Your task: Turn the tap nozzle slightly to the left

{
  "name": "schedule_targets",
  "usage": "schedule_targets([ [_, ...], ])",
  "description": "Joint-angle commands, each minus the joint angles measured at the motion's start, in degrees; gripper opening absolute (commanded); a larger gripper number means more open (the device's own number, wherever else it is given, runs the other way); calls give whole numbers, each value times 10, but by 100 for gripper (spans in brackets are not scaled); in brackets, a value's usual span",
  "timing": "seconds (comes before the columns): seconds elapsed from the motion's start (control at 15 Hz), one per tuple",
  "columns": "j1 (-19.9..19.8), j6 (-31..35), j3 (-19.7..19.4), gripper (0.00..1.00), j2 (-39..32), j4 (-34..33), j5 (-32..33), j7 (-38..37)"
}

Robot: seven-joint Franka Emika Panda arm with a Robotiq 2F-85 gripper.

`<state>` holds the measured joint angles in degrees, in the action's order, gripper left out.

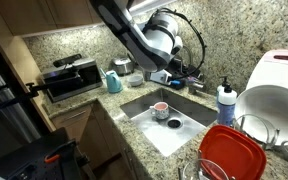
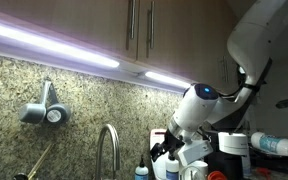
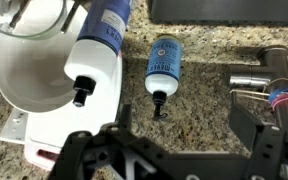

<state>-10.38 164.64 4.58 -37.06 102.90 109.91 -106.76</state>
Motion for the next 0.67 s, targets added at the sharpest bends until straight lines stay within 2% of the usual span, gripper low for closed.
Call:
schedule_targets([
  [0.0, 4, -7, 10, 100, -54, -63, 11, -25],
  [0.33, 16, -12, 22, 100, -86, -102, 23, -19],
  [0.6, 33, -18, 30, 100, -82, -109, 23, -11],
])
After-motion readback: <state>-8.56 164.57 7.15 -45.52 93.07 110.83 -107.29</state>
